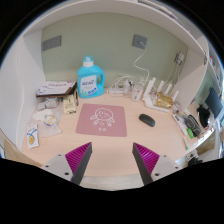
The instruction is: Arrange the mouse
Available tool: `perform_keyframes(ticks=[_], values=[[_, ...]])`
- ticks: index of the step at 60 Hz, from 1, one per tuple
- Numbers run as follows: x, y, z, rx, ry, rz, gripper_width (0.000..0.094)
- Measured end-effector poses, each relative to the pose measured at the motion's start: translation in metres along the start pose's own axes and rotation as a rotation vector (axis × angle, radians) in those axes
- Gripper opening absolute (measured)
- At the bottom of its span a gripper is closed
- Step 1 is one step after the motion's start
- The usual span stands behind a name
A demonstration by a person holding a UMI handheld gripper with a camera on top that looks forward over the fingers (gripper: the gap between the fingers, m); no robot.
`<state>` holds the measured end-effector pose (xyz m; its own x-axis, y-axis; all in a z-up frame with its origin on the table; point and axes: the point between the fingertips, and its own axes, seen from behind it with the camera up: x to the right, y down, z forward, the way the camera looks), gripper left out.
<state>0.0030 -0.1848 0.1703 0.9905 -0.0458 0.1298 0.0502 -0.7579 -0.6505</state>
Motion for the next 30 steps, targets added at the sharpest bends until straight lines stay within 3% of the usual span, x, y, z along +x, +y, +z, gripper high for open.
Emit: perform_keyframes(ticks=[14,30], values=[[0.041,0.034,0.010,0.003,0.001,0.048,0.0842],[0.146,0.077,0.070,0.101,0.068,0.071,0.0846]])
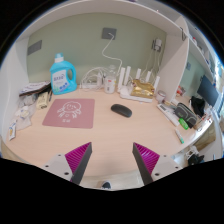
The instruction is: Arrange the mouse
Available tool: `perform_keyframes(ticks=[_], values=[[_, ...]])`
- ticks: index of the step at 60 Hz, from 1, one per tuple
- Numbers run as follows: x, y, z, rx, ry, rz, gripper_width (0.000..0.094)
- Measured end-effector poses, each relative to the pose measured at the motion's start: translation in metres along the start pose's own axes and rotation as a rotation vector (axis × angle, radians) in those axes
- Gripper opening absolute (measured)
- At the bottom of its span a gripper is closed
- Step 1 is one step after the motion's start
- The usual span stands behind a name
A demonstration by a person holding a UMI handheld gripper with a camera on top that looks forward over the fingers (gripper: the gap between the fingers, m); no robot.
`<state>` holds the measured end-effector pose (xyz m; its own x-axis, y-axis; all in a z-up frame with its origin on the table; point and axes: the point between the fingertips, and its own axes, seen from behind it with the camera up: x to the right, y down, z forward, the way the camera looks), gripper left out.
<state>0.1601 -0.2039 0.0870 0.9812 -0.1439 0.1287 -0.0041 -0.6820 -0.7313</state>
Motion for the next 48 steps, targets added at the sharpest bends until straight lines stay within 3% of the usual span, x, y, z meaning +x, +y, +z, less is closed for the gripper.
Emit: perform_keyframes(ticks=[13,27,48], values=[[0.062,-0.024,0.107,0.105,0.002,0.018,0.0845],[0.070,-0.058,0.208,0.113,-0.082,-0.005,0.0844],[0.069,-0.113,0.284,0.134,-0.151,-0.014,0.0828]])
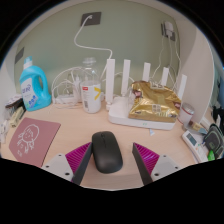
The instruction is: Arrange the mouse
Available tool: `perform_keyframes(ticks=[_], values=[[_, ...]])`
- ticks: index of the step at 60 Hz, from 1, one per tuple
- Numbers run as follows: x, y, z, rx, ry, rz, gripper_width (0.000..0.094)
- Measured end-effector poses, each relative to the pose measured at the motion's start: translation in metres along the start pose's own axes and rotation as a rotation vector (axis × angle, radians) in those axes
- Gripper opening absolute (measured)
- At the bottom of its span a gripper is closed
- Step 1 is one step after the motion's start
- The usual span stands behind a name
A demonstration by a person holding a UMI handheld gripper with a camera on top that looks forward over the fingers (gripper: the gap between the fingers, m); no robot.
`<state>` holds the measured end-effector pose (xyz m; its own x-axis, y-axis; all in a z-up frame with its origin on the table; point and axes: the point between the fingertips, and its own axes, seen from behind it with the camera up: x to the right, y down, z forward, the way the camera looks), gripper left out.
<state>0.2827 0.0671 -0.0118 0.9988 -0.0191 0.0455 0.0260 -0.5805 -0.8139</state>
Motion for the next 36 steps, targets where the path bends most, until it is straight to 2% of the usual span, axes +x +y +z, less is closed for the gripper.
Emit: perform_keyframes(ticks=[3,6,11,30,36], values=[[0.002,-0.004,0.006,-0.005,-0.004,0.018,0.0799],[0.004,-0.006,0.011,-0.008,-0.006,0.032,0.0724],[0.002,-0.008,0.015,-0.008,-0.004,0.016,0.0476],[0.005,-0.012,0.006,-0.039,0.098,0.008,0.0352],[0.011,-0.049,-0.025,0.024,0.157,0.051,0.0350]])
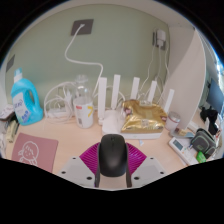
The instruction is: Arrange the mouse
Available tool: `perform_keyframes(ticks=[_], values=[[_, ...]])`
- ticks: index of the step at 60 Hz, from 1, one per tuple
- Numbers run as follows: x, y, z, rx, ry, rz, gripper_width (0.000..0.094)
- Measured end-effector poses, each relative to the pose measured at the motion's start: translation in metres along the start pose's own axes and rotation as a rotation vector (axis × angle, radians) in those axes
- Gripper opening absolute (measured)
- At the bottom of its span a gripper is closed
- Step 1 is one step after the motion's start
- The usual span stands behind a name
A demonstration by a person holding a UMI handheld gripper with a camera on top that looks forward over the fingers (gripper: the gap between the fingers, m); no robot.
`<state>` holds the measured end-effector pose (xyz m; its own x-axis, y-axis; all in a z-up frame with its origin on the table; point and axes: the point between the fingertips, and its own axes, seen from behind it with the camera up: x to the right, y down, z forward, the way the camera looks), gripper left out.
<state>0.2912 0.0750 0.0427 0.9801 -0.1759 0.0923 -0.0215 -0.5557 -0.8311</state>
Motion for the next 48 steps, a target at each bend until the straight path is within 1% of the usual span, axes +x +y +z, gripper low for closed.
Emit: perform_keyframes(ticks=[2,9,13,16,20,23,26,29,32,36,42,48], values=[[-0.001,-0.022,-0.015,0.033,0.007,0.020,0.0353],[-0.014,-0.120,-0.087,0.204,0.032,0.082,0.0355],[-0.042,-0.167,-0.127,0.299,0.004,0.099,0.0354],[-0.073,-0.191,-0.150,0.353,-0.022,0.094,0.0352],[-0.123,-0.197,-0.159,0.363,-0.079,0.070,0.0351],[-0.165,-0.177,-0.151,0.319,-0.131,0.046,0.0351],[-0.207,-0.140,-0.136,0.268,-0.168,0.032,0.0350],[-0.239,-0.097,-0.110,0.167,-0.201,0.007,0.0349],[-0.265,-0.052,-0.087,0.091,-0.225,-0.003,0.0350],[-0.286,0.001,-0.064,-0.002,-0.222,-0.021,0.0349],[-0.302,0.038,-0.048,-0.051,-0.229,-0.033,0.0355],[-0.308,0.053,-0.041,-0.066,-0.211,-0.046,0.0438]])
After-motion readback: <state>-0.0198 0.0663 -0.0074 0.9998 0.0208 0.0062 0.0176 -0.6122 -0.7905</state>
